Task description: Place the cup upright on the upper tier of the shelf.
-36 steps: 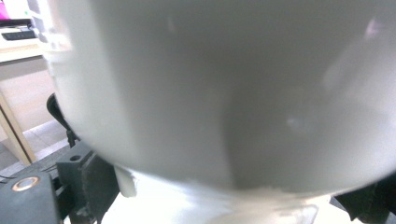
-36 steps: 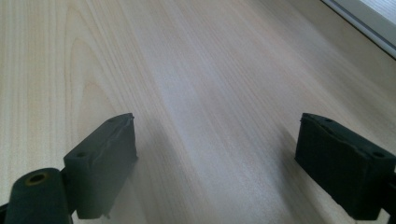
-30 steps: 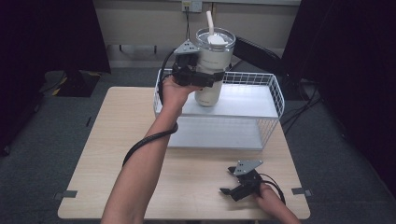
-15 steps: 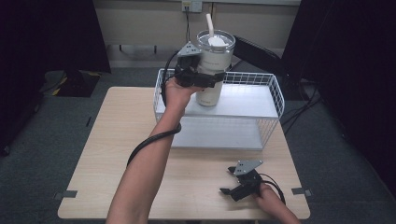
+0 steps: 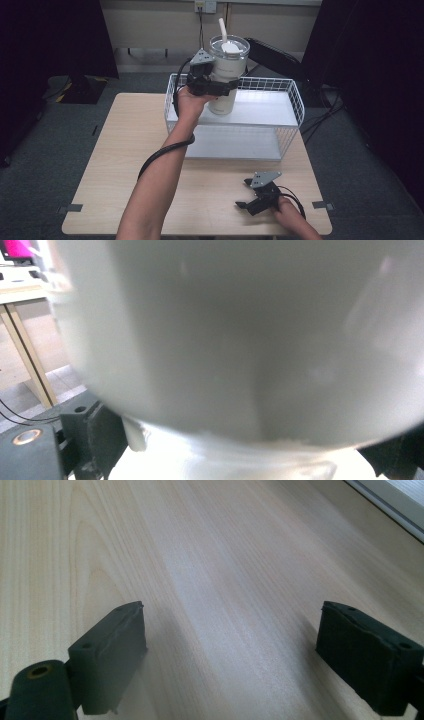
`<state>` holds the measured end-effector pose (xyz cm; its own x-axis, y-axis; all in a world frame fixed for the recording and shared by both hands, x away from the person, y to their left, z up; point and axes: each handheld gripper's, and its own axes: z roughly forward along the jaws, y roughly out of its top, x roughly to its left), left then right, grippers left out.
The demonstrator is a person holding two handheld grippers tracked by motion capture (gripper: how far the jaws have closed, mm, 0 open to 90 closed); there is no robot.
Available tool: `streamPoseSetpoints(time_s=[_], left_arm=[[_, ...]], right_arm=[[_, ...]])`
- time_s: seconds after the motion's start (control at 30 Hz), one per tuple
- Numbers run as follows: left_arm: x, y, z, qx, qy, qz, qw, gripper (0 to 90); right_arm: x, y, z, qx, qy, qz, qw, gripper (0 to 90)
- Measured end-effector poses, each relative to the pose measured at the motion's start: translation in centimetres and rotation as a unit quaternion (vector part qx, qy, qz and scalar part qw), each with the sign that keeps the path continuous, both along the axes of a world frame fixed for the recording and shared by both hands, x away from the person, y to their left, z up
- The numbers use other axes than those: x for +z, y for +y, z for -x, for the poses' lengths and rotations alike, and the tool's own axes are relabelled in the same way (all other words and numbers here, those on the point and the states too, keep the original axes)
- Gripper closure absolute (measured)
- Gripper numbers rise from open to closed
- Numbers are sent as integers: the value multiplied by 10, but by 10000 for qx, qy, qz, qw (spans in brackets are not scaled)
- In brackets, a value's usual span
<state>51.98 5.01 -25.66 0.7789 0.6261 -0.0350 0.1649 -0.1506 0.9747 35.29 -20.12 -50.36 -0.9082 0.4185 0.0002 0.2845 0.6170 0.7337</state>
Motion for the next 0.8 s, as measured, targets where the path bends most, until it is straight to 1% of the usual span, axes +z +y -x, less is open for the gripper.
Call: streamPoseSetpoints(time_s=[0.1, 0.13, 0.17, 0.37, 0.4, 0.63, 0.7, 0.8], left_arm=[[-2, 1, 1, -27, -58, 16, 10000, 92], [-2, 1, 1, -15, -64, 58, 10000, 92], [-3, 2, 1, -26, -69, 44, 10000, 92], [-6, 7, 4, -68, -131, 118, 9998, 91], [-6, 7, 4, -63, -146, 84, 9998, 91], [-8, 7, 5, -54, -169, 118, 9998, 89], [-8, 7, 5, -42, -206, 38, 9998, 90], [-8, 7, 6, -41, -200, 14, 9998, 91]], right_arm=[[0, 0, 0, -2, 1, -1, 10000, 119], [0, 0, 0, -3, 2, -2, 10000, 119], [0, 0, 0, -4, 5, -1, 10000, 120], [0, 0, 0, 1, -17, -1, 10000, 119], [0, 0, 0, -2, -12, -7, 10000, 119], [0, 0, 0, -2, -13, -5, 10000, 119], [0, 0, 0, -2, -15, -5, 10000, 119], [0, 0, 0, -1, -15, -6, 10000, 119]])
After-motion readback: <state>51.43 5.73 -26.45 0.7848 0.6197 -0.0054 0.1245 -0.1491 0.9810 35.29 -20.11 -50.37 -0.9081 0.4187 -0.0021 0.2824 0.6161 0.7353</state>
